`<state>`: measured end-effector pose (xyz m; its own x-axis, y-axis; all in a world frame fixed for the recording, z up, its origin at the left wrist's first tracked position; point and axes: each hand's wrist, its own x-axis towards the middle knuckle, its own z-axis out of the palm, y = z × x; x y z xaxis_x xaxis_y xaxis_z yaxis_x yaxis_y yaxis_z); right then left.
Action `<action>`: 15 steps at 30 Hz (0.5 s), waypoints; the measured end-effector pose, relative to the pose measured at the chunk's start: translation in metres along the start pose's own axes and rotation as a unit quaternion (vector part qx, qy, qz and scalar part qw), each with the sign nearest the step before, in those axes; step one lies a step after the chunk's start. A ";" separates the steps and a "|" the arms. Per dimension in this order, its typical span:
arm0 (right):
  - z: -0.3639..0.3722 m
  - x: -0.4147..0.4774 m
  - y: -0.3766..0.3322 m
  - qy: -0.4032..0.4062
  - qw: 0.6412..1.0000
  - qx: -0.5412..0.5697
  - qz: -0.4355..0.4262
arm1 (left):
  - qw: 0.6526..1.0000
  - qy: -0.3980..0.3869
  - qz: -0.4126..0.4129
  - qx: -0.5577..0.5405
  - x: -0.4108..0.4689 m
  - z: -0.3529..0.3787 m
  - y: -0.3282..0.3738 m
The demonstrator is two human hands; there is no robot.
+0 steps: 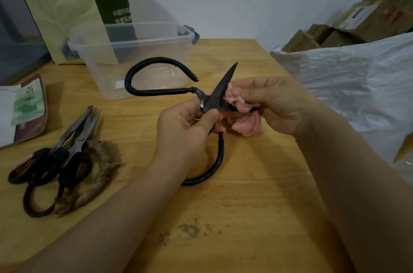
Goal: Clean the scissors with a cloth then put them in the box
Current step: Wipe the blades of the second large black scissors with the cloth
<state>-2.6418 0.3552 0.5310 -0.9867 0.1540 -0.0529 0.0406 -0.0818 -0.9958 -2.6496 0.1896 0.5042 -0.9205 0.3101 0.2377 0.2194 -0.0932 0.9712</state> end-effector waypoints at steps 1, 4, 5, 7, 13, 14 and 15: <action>0.000 0.001 0.001 -0.001 1.000 -0.005 -0.004 | 1.000 -0.002 0.001 0.001 0.000 0.000 0.000; 0.001 0.001 0.003 -0.005 0.999 -0.033 0.000 | 1.000 -0.007 0.001 -0.003 -0.001 0.001 0.001; 0.002 0.002 0.004 -0.006 0.999 -0.043 0.003 | 1.000 -0.009 0.001 -0.007 -0.001 0.001 0.001; 0.002 0.002 0.004 -0.006 0.998 -0.069 0.007 | 1.000 -0.015 0.001 -0.016 -0.001 0.001 0.001; -0.008 -0.009 -0.006 -0.097 0.990 -0.104 0.007 | 0.998 -0.037 0.004 -0.042 -0.003 0.002 0.003; -0.007 -0.010 -0.007 -0.094 0.989 -0.111 0.001 | 0.998 -0.038 0.004 -0.044 -0.003 0.002 0.003; -0.005 -0.009 -0.005 -0.081 0.989 -0.122 -0.008 | 0.998 -0.036 0.005 -0.042 -0.003 0.001 0.002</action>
<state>-2.6319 0.3586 0.5362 -0.9990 -0.0074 -0.0449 0.0431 0.1620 -0.9858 -2.6461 0.1897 0.5059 -0.8919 0.3757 0.2517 0.1984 -0.1752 0.9643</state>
